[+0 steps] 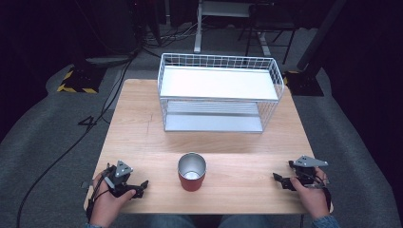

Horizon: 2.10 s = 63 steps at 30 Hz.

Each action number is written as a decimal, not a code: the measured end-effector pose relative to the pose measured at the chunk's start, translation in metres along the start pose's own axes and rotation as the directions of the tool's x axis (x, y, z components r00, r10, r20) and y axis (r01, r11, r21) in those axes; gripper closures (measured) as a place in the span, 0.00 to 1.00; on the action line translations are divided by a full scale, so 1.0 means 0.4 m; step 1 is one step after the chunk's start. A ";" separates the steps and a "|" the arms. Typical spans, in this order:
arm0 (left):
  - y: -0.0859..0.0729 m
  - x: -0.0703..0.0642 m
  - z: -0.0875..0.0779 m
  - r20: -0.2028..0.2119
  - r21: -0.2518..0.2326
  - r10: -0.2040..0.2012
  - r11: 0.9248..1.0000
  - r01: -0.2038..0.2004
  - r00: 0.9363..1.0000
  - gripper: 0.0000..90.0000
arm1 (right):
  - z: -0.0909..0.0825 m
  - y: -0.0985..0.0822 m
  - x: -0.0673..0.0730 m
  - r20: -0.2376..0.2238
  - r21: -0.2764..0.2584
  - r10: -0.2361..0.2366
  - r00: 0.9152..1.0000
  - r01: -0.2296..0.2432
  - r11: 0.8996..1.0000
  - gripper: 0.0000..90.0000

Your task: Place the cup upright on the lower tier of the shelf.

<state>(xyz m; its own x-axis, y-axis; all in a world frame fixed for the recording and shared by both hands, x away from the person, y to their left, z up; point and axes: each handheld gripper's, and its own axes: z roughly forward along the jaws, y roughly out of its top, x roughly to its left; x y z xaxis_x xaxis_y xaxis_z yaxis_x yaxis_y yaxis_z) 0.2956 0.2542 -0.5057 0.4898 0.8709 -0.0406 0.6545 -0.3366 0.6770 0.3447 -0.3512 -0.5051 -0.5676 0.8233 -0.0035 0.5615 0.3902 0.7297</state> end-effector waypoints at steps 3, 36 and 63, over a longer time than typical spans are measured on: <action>0.001 0.004 -0.010 0.007 -0.022 0.003 1.000 -0.003 1.000 0.14 | 0.000 0.000 0.000 0.000 0.000 0.000 1.000 0.000 1.000 0.11; -0.011 -0.138 -0.147 0.082 -0.364 0.072 0.931 -0.038 0.994 0.17 | 0.000 0.000 0.000 0.000 0.000 0.000 1.000 0.000 1.000 0.11; 0.024 -0.277 -0.073 0.175 -0.339 0.136 0.938 -0.070 0.975 0.17 | 0.000 0.000 0.000 0.001 0.000 0.000 1.000 0.000 1.000 0.11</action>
<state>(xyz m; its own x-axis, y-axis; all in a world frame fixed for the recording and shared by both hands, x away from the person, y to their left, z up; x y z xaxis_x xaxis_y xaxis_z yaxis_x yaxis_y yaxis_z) 0.2308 0.1650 -0.4732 0.6670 0.7411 -0.0763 0.3845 -0.2548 0.8873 0.3447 -0.3512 -0.5051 -0.5672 0.8236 -0.0038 0.5618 0.3903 0.7295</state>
